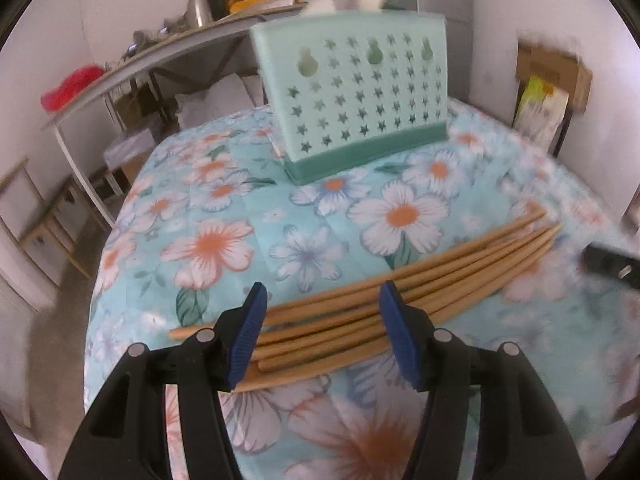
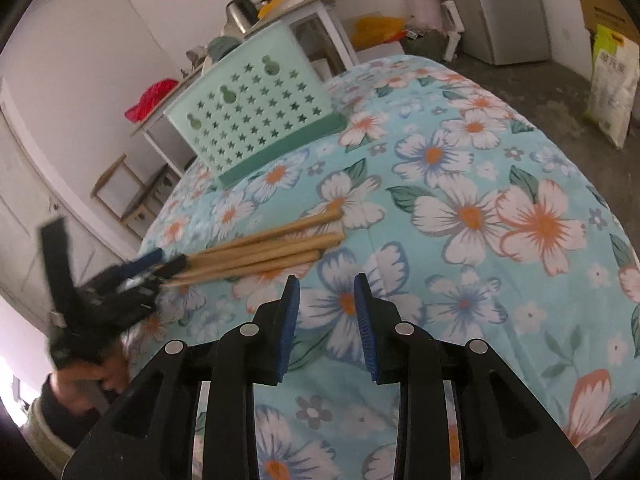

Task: Organize utensils
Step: 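Move the left gripper to the wooden chopsticks on the cloth, then grasp one wooden chopstick with the left gripper while the right gripper grasps another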

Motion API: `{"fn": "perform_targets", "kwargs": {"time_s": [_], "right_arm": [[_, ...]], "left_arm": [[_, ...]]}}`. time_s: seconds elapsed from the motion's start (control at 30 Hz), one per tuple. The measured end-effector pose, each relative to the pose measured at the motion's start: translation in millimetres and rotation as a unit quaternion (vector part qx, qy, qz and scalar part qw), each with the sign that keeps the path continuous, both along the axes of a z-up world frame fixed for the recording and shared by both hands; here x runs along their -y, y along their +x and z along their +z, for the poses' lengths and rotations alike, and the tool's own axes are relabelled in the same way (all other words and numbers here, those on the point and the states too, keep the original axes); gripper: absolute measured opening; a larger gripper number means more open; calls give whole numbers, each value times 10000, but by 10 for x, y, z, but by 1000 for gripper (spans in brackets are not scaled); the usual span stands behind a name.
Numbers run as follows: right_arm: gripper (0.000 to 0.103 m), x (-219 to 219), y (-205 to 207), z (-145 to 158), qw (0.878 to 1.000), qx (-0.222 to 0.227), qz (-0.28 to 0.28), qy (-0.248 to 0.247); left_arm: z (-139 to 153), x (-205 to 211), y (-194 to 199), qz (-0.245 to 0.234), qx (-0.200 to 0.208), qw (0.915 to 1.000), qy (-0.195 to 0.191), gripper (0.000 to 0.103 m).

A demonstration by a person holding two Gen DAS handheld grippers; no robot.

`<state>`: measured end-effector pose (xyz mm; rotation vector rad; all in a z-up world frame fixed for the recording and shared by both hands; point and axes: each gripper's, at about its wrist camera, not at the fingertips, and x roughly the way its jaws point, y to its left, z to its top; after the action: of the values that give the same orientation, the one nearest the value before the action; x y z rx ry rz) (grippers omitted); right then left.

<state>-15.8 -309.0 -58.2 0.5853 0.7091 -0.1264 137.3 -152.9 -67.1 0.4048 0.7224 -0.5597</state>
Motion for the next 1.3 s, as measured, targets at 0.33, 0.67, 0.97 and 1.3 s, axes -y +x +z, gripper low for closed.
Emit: {"fn": "perform_targets", "kwargs": {"time_s": [0.33, 0.67, 0.97, 1.3], "right_arm": [[28, 134, -40, -120, 9993, 155, -47, 344], [31, 304, -155, -99, 9977, 305, -256, 544], [31, 356, -186, -123, 9970, 328, -301, 630], [30, 351, -184, -138, 9969, 328, -297, 650]], "left_arm": [[-40, -29, -473, -521, 70, 9954, 800, 56], [134, 243, -827, -1454, 933, 9810, 878, 53], [-294, 794, -1071, -2779, 2108, 9069, 2365, 17], [-230, 652, -1294, -2905, 2253, 8917, 2640, 13]]}}
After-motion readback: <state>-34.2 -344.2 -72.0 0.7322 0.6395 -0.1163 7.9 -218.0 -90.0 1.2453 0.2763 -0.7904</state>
